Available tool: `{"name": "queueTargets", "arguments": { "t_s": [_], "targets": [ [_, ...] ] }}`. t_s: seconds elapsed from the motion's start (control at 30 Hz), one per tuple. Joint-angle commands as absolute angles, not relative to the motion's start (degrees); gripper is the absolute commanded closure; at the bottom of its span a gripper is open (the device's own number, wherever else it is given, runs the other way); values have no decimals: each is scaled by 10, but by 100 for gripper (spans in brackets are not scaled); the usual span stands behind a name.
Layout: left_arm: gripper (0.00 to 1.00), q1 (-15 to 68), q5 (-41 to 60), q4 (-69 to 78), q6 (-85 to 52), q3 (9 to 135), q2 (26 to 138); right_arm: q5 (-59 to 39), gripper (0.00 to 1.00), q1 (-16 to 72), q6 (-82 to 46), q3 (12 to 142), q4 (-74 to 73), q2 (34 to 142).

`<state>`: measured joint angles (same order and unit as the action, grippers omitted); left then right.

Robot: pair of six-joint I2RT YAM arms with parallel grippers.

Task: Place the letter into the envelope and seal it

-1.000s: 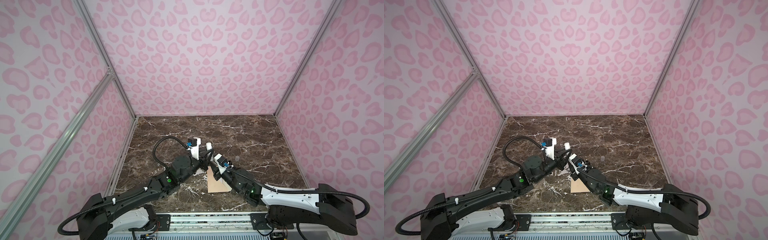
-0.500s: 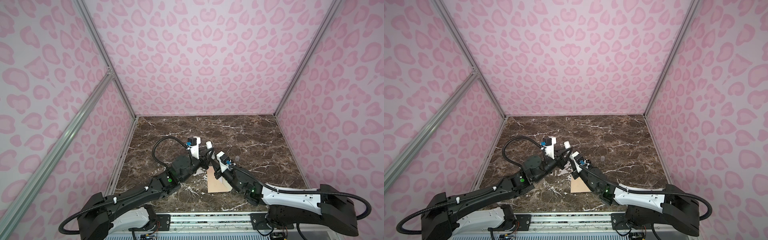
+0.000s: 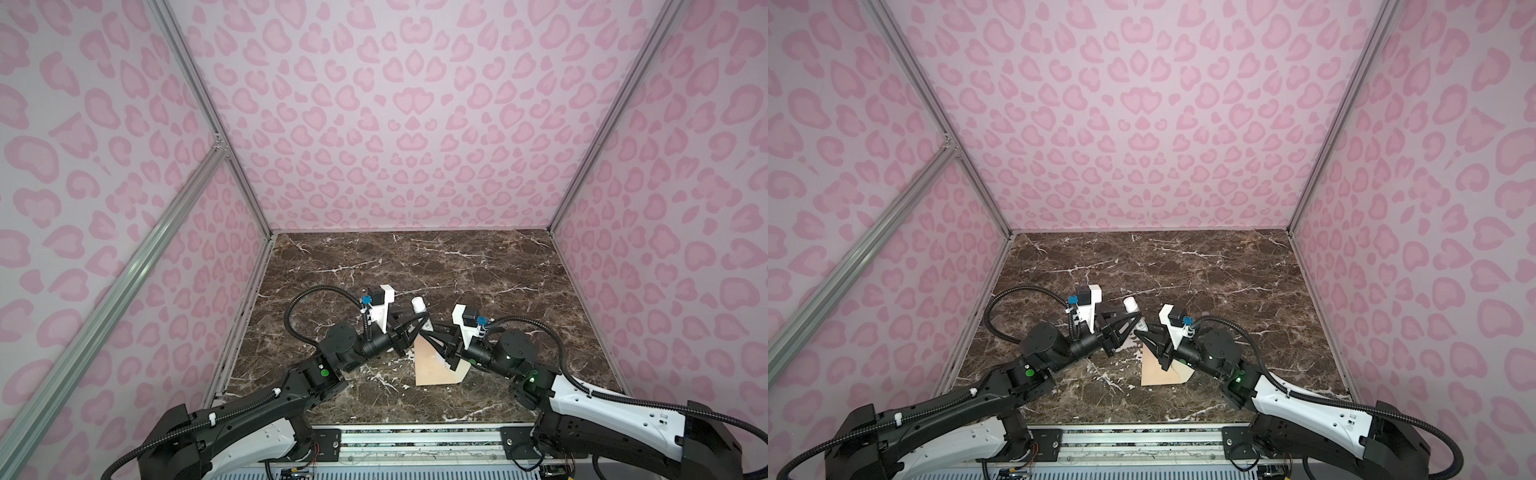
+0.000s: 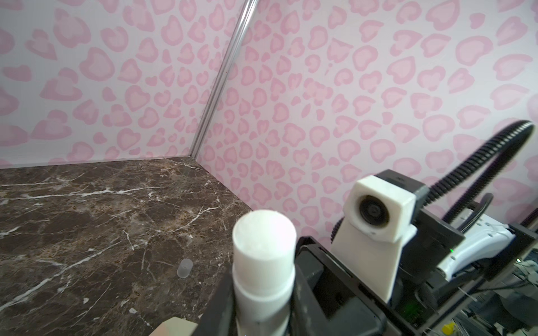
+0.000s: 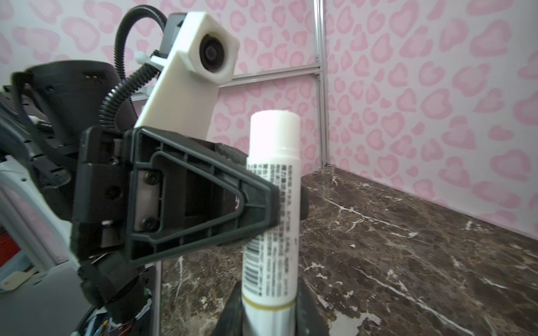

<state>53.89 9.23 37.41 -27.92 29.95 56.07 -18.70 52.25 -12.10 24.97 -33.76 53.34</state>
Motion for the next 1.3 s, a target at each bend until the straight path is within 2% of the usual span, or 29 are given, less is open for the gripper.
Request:
{"name": "queueTargets", "arguments": {
  "t_s": [0.0, 0.2, 0.43, 0.5, 0.57, 0.63, 0.73, 0.93, 1.1, 1.27],
  "targets": [
    [96, 540, 187, 323, -268, 289, 560, -303, 100, 514, -167, 266, -361, 525],
    [96, 540, 198, 331, -277, 276, 553, -367, 100, 492, -185, 278, -330, 535],
    [96, 540, 200, 330, -272, 279, 553, -395, 100, 472, -189, 281, -320, 539],
    [96, 540, 196, 330, -273, 278, 555, -391, 96, 470, -184, 279, -314, 538],
    [96, 540, 183, 329, -276, 278, 556, -376, 81, 470, -168, 278, -299, 534],
    [96, 540, 151, 324, -281, 279, 554, -336, 61, 472, -134, 270, -281, 524],
    [96, 537, 61, 303, -298, 286, 550, -234, 45, 484, -64, 238, -278, 497],
    [96, 529, -56, 302, -363, 286, 540, -37, 35, 522, 46, 99, -448, 466],
    [93, 528, -74, 335, -430, 288, 564, 42, 32, 550, 47, 76, -559, 510],
    [95, 528, -74, 387, -502, 289, 599, 74, 30, 567, 52, 92, -665, 589]
  ]
}}
